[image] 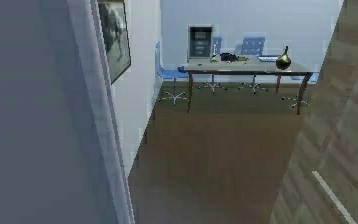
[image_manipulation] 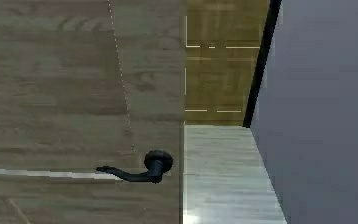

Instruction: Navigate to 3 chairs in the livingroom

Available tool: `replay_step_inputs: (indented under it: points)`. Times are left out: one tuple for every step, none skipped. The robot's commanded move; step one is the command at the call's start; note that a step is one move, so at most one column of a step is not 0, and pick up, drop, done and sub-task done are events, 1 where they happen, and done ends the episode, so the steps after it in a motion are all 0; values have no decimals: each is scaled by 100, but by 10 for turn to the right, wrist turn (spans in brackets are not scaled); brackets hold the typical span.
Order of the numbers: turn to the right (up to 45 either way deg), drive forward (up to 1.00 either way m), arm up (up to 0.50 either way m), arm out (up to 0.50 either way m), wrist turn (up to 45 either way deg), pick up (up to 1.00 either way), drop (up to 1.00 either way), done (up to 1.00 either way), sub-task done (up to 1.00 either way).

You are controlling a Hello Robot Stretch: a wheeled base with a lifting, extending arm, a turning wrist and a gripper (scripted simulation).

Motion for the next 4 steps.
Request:
replay_step_inputs:
  points:
    - [0,45,0,0,0,0,0,0,0]
    - [120,0,0,0,0,0,0,0,0]
    - [0,100,0,0,0,0,0,0,0]
    - [0,90,0,0,0,0,0,0,0]
